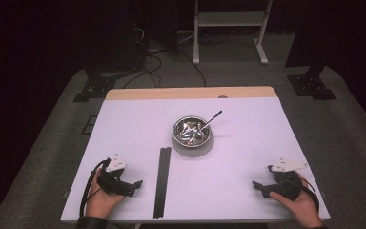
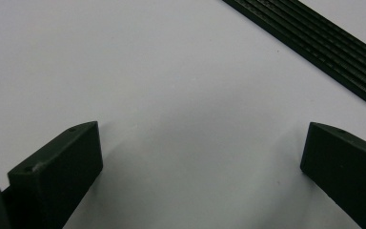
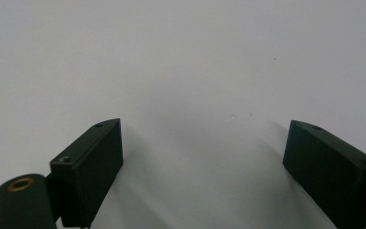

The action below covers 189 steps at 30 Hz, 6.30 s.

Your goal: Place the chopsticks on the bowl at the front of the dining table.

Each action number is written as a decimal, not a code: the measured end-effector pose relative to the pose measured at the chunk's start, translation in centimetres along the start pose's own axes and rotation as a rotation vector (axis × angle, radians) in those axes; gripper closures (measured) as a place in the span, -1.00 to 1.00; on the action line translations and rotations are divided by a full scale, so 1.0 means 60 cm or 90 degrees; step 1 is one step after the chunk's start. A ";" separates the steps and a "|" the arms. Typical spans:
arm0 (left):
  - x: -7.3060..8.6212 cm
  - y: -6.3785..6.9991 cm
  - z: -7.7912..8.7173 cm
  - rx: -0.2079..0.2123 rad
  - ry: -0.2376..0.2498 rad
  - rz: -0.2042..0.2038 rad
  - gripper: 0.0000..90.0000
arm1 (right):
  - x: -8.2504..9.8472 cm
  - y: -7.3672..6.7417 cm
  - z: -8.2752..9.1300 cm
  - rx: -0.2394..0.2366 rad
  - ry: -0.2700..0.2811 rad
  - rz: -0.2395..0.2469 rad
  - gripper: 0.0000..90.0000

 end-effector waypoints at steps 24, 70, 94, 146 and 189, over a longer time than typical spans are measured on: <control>-0.010 -0.004 0.003 0.002 0.004 0.003 -1.00 | 0.000 0.000 0.000 0.000 0.000 0.000 -0.75; -0.105 0.015 -0.041 0.052 0.022 0.004 -1.00 | 0.000 0.000 0.000 0.001 0.000 0.001 -0.75; -0.151 0.010 -0.077 0.044 0.030 0.004 -1.00 | 0.000 0.000 0.000 0.001 0.000 0.001 -0.75; -0.163 -0.019 -0.149 0.025 -0.004 0.038 -1.00 | 0.000 0.000 0.000 0.000 0.000 0.001 -0.75; -0.128 0.003 -0.128 -0.003 0.006 0.004 -1.00 | 0.000 -0.001 0.000 0.002 0.002 0.003 -0.74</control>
Point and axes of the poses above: each handheld gripper's, and its own axes: z roughly backward along the jaws, x roughly out of its underside, y roughly to its right, the point moved 5 cm from there along -z, roughly forward along the jaws, and after that the axes turned 13 degrees about z, right-handed, at the moved point
